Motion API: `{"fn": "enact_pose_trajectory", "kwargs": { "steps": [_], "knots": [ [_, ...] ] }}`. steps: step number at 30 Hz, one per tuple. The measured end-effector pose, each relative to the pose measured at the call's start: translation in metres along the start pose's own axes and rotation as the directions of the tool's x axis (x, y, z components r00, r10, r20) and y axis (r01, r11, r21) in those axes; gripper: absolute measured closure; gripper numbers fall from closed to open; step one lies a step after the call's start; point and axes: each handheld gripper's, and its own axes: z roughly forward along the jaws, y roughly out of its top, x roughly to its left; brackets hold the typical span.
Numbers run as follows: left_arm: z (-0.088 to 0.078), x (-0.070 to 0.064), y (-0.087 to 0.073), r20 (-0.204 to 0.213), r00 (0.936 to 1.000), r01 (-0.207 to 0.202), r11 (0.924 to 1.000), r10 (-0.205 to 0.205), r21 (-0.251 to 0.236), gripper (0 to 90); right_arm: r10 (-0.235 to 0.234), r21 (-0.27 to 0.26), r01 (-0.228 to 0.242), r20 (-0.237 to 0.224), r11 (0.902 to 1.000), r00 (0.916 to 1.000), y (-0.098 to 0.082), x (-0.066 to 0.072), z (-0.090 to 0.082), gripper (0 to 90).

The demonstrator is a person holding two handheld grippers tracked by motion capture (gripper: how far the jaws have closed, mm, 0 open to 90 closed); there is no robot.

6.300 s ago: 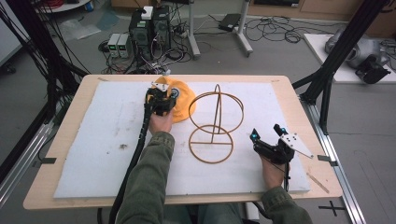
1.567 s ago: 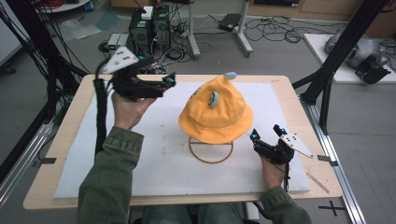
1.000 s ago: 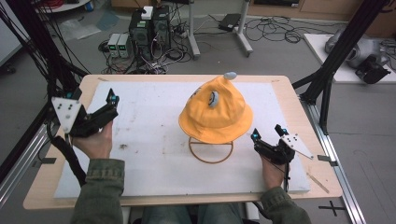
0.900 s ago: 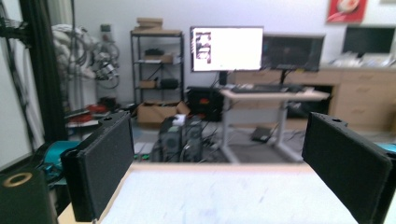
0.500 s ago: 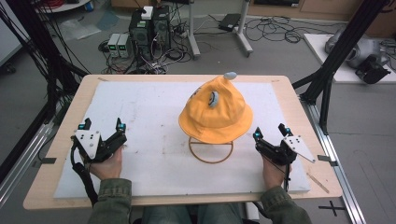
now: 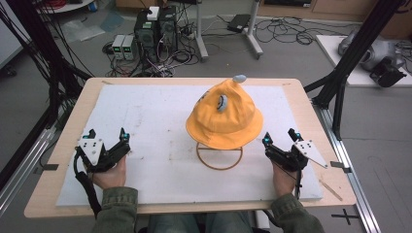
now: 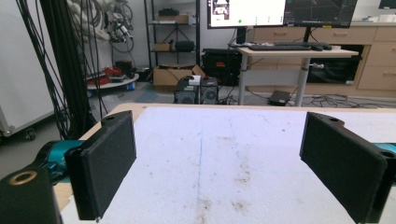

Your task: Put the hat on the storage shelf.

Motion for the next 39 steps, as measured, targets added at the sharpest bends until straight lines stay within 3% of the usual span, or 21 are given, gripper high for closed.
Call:
{"fn": "enact_pose_trajectory", "kwargs": {
  "steps": [39],
  "knots": [
    [0.0033, -0.0018, -0.0002, 0.02, 0.9998, -0.002, 1.0, 0.002, 0.005, 11.0, 0.022, 0.028, -0.022, -0.006, 0.9994, 0.9997, -0.0038, -0.0041, 0.0003, 9.2]
  ]
}}
